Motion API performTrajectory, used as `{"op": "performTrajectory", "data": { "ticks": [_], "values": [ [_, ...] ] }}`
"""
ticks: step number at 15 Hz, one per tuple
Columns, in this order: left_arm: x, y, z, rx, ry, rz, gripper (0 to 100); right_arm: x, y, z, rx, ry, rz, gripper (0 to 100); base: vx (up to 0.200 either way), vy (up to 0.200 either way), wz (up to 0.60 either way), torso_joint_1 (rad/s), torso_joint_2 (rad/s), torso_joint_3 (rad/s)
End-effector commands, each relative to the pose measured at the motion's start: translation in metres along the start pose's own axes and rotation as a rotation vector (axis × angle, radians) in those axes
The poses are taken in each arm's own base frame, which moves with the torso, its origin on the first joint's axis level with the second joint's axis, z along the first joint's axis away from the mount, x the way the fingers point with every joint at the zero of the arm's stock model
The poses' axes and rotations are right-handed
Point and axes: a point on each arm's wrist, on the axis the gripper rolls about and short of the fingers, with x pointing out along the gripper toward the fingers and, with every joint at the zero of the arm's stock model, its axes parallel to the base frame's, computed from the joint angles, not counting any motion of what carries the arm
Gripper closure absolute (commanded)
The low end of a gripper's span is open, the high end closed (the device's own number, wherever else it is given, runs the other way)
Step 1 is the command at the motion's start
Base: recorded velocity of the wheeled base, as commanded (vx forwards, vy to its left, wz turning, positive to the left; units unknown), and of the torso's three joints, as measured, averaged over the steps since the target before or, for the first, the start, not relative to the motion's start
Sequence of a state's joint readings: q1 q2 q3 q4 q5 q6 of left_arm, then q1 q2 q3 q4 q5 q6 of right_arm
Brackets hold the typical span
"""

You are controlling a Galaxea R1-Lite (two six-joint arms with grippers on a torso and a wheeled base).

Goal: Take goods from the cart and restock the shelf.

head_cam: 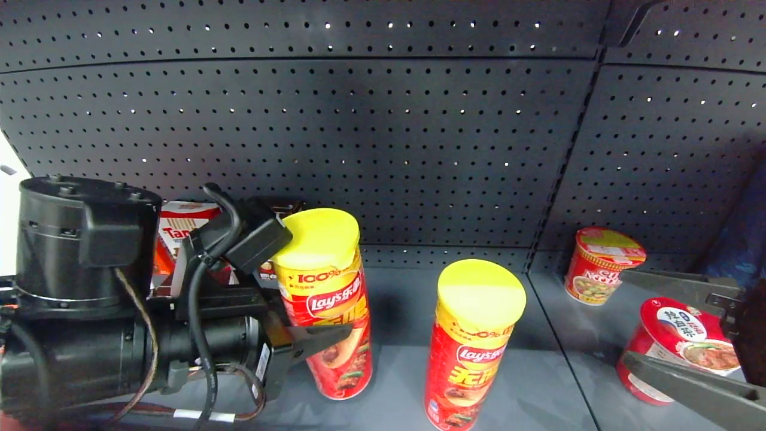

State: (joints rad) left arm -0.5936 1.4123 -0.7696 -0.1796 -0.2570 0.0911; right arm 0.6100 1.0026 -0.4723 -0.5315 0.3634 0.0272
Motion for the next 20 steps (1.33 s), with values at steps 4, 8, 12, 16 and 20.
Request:
{"op": "performTrajectory", "data": {
  "ticks": [4, 8, 12, 16, 20],
  "values": [
    [0.025, 0.019, -0.003, 0.051, 0.051, 0.043, 100, 0.000, 0.000, -0.007, 0.020, 0.020, -0.005, 0, 0.000, 0.000, 0.00, 0.000, 0.00, 0.000],
    [0.041, 0.024, 0.015, 0.054, 0.020, 0.042, 100, -0.001, 0.000, -0.010, 0.022, 0.025, -0.003, 0, 0.000, 0.000, 0.00, 0.000, 0.00, 0.000],
    [0.067, 0.022, 0.029, 0.036, 0.006, 0.004, 100, -0.002, 0.000, -0.011, 0.026, 0.030, -0.003, 0, 0.000, 0.000, 0.00, 0.000, 0.00, 0.000],
    [0.093, 0.032, 0.039, 0.023, -0.044, 0.003, 100, -0.003, 0.001, -0.016, 0.030, 0.041, -0.002, 0, 0.000, 0.000, 0.00, 0.000, 0.00, 0.000],
    [0.111, 0.037, 0.040, 0.031, -0.057, -0.066, 100, -0.003, -0.001, -0.015, 0.030, 0.041, -0.010, 0, 0.000, 0.000, 0.00, 0.000, 0.00, 0.000]
  ]
}}
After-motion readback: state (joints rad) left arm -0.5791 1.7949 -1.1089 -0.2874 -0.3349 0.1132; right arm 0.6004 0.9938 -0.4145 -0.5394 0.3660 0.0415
